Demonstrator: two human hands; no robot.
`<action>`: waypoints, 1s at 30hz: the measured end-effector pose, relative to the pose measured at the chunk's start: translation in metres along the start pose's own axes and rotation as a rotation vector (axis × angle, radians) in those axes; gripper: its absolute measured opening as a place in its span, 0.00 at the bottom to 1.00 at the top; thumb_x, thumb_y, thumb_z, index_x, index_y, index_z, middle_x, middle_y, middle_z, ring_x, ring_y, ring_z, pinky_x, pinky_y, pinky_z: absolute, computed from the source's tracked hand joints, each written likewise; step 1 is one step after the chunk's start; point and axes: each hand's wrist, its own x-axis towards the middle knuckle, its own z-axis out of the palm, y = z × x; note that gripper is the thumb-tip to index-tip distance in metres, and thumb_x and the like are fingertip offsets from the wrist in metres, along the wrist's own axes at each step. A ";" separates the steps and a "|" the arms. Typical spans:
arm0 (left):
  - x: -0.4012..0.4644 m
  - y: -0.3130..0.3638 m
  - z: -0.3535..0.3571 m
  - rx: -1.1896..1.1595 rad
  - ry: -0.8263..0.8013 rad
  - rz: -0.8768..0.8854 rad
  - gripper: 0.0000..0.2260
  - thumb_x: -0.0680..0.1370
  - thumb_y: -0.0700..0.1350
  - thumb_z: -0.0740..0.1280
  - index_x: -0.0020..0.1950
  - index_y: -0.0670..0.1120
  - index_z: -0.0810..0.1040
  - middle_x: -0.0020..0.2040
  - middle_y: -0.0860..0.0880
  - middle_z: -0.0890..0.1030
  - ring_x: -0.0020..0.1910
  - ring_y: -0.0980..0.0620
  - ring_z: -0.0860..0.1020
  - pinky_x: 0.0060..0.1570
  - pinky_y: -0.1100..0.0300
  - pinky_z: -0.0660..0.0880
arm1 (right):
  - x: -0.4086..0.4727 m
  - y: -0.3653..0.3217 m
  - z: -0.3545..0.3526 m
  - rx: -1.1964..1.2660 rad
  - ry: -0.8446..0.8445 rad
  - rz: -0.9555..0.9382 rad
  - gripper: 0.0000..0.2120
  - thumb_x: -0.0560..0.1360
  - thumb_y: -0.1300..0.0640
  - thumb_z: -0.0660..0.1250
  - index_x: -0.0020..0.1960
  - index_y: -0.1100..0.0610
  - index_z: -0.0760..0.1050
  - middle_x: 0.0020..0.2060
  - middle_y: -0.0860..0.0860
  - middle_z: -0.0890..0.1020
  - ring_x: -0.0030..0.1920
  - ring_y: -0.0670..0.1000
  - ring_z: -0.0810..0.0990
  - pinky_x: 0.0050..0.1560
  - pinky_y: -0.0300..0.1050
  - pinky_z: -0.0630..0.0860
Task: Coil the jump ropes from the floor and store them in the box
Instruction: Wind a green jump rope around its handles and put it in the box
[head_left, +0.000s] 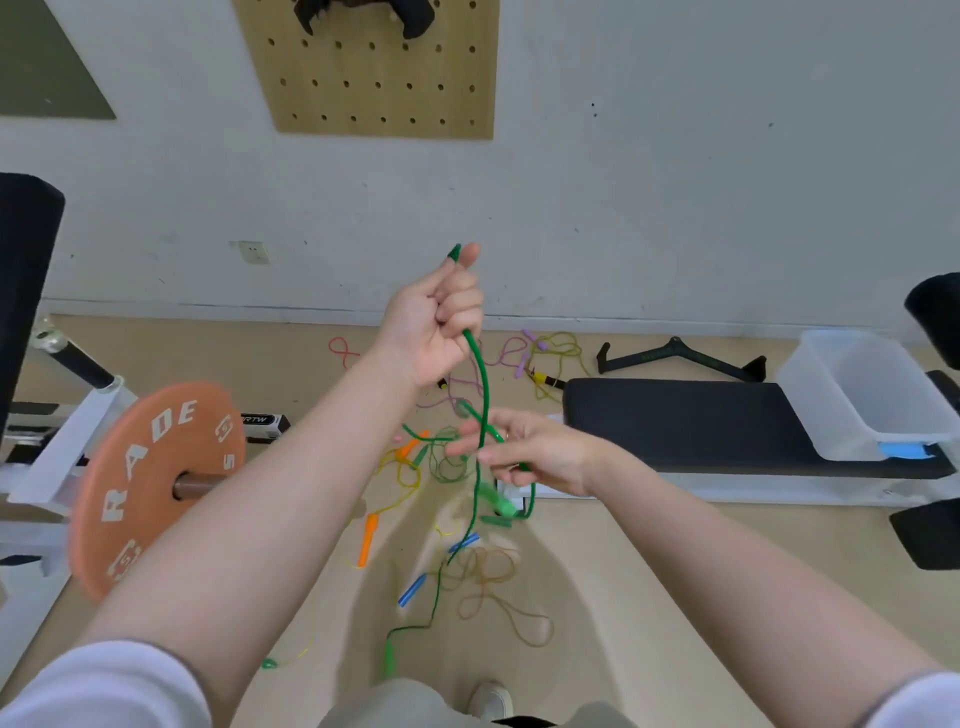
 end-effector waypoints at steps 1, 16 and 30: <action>0.004 0.005 0.001 -0.048 0.035 0.038 0.13 0.82 0.42 0.49 0.46 0.41 0.72 0.20 0.53 0.63 0.15 0.58 0.62 0.15 0.67 0.57 | 0.000 0.004 0.002 -0.040 -0.010 0.005 0.10 0.77 0.67 0.61 0.52 0.54 0.72 0.47 0.49 0.83 0.26 0.41 0.67 0.26 0.34 0.58; -0.040 -0.076 -0.077 0.935 0.182 0.099 0.14 0.83 0.47 0.52 0.65 0.46 0.71 0.58 0.50 0.79 0.57 0.57 0.76 0.59 0.65 0.69 | 0.008 -0.033 0.009 0.212 0.356 -0.114 0.09 0.82 0.57 0.55 0.42 0.55 0.63 0.19 0.45 0.73 0.15 0.42 0.63 0.17 0.33 0.57; -0.045 -0.071 -0.110 1.030 0.487 -0.238 0.17 0.83 0.48 0.51 0.34 0.48 0.62 0.19 0.55 0.61 0.19 0.55 0.60 0.24 0.64 0.62 | -0.003 -0.035 0.001 0.185 0.621 -0.193 0.19 0.82 0.45 0.47 0.67 0.53 0.61 0.48 0.49 0.83 0.21 0.46 0.58 0.21 0.35 0.56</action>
